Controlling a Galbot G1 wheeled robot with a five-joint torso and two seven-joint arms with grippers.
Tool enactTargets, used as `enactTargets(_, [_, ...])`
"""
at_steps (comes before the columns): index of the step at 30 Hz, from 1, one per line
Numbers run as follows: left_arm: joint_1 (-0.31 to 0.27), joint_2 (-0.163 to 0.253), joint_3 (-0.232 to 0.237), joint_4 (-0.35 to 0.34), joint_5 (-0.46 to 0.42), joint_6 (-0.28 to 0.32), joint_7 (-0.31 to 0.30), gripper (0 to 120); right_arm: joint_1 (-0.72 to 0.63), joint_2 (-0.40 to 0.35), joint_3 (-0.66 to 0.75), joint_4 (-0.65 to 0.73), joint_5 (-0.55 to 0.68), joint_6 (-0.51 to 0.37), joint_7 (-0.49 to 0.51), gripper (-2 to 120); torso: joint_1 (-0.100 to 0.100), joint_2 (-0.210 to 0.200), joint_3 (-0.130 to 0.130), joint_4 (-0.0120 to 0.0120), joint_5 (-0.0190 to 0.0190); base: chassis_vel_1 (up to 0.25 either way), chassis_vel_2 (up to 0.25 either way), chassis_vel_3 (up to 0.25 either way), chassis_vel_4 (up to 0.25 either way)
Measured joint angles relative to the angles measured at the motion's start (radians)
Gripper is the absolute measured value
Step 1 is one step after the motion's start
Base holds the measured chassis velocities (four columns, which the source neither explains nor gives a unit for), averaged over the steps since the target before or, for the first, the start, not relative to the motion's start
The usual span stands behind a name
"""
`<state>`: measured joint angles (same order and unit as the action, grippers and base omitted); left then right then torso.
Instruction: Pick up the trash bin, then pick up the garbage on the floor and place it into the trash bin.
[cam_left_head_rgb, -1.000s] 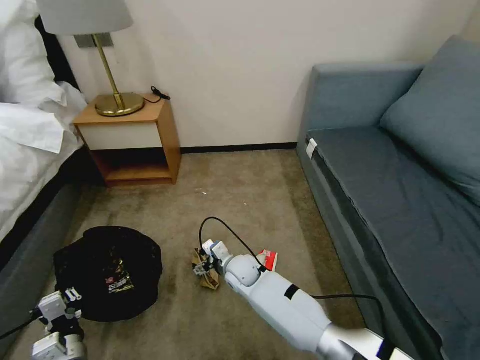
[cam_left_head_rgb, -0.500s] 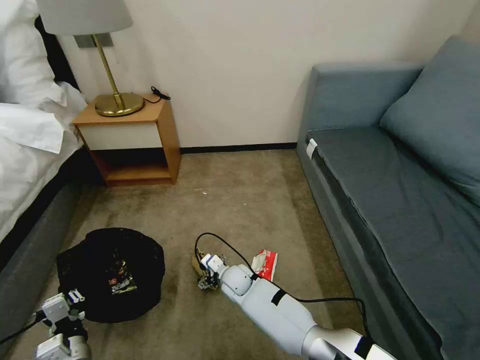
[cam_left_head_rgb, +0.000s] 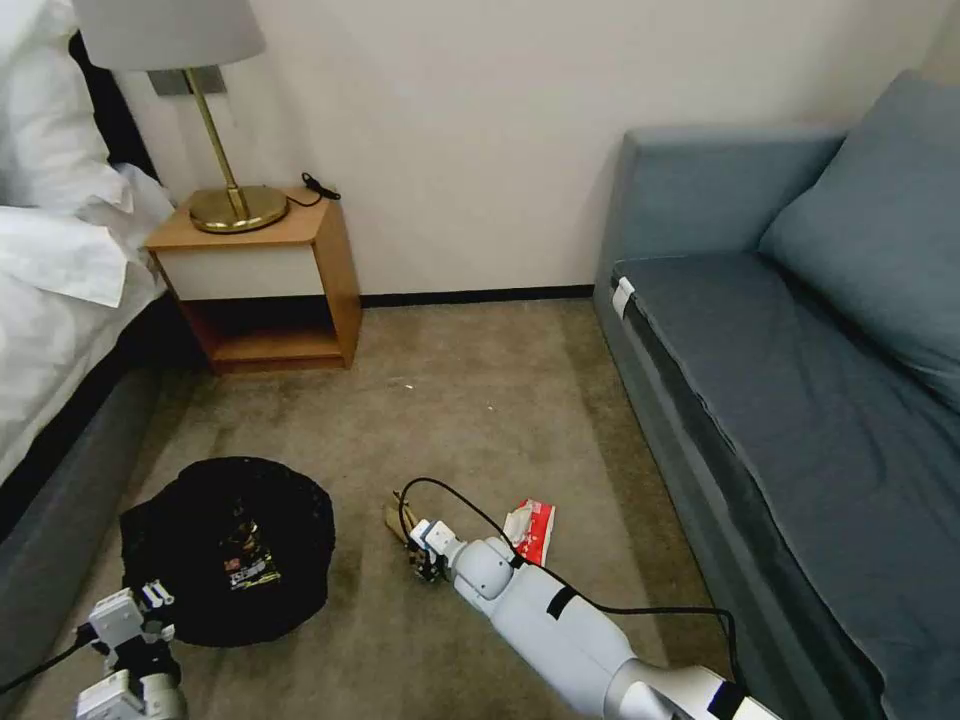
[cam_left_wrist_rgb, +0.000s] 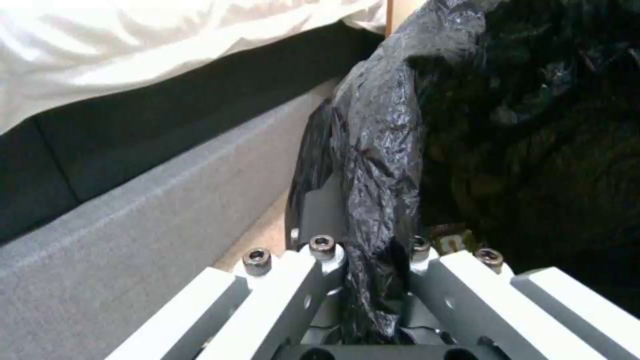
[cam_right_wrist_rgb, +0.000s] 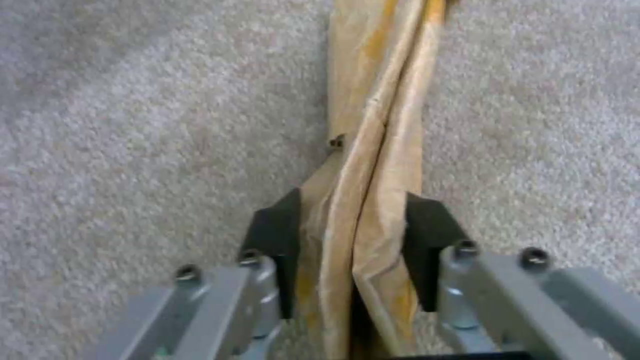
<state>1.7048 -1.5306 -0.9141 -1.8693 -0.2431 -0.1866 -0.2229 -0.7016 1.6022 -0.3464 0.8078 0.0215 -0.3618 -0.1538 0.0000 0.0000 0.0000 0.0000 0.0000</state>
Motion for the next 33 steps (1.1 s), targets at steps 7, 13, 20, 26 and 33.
enactTargets(7, [-0.001, 0.001, -0.002, 0.003, 0.0, 0.0, 0.0, 3, -0.004, -0.013, 0.011, 0.012, 0.0, 0.005, -0.008, 7, 0.0, 0.0, 0.0, 0.0, 0.0, 0.0, 0.0, 0.0, 0.0])
enactTargets(13, [-0.001, -0.002, -0.002, 0.007, 0.002, -0.001, 0.0, 3, -0.013, -0.022, 0.033, 0.021, 0.009, 0.016, -0.009, 0, 0.0, 0.0, 0.0, 0.0, 0.0, 0.0, 0.0, 0.0, 0.0])
enactTargets(20, [0.003, -0.005, 0.001, 0.011, 0.013, -0.013, 0.0, 3, -0.015, -0.011, 0.078, 0.014, 0.13, 0.079, 0.088, 0, 0.0, 0.0, 0.0, -0.0001, 0.0, 0.0, 0.0, 0.0, 0.0])
enactTargets(26, [0.006, -0.008, 0.005, 0.008, 0.017, -0.013, 0.0, 3, -0.01, -0.006, 0.112, 0.052, 0.23, 0.111, 0.112, 0, 0.0, 0.0, 0.0, -0.0002, -0.0001, 0.0, 0.0, 0.0, 0.0])
enactTargets(33, [0.006, -0.012, 0.012, 0.001, 0.026, -0.013, 0.0, 3, -0.006, -0.009, 0.115, 0.201, 0.406, 0.219, 0.079, 0, 0.0, 0.0, 0.0, 0.0, -0.0001, 0.0, 0.0, 0.0, 0.0])
